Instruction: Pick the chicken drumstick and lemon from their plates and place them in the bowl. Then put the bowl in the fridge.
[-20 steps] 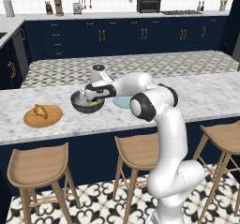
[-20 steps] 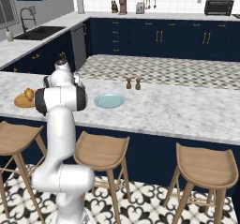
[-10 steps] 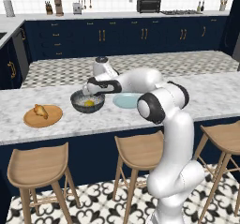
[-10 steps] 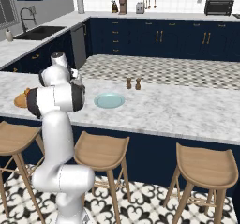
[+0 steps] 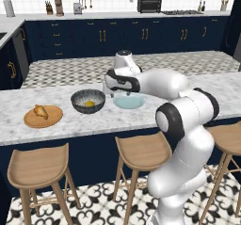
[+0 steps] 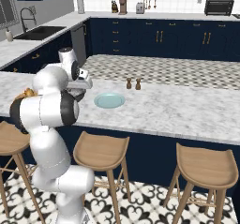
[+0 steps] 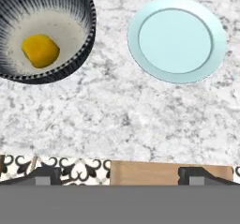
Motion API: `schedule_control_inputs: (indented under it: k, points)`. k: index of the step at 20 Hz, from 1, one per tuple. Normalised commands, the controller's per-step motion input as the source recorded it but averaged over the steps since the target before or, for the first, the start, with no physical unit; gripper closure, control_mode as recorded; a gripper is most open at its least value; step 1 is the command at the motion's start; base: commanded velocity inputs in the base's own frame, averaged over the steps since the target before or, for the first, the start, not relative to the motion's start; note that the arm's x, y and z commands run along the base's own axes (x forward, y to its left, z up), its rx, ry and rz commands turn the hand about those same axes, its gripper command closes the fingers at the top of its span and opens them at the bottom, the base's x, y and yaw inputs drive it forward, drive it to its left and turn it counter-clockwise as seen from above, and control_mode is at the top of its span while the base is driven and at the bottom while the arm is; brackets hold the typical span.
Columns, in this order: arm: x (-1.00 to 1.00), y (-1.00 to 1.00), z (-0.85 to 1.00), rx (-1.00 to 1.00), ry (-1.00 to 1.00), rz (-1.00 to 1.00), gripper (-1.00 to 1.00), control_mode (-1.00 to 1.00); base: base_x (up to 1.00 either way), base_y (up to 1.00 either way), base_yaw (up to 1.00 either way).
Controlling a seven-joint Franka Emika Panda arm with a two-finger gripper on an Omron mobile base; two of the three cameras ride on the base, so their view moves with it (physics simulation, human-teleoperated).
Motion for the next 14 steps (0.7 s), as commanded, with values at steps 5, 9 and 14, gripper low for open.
schedule_control_inputs:
  k: [5, 9, 14]
  points:
    - [-0.98, -0.99, 0.42, 0.00, 0.01, -0.14, -1.00, -1.00, 0.00, 0.00, 0.00]
    - [-0.90, -0.88, 0.46, 0.00, 0.00, -0.11, -1.00, -1.00, 0.00, 0.00, 0.00]
    - [-0.62, -0.31, 0.31, 0.00, -0.32, 0.02, -1.00, -1.00, 0.00, 0.00, 0.00]
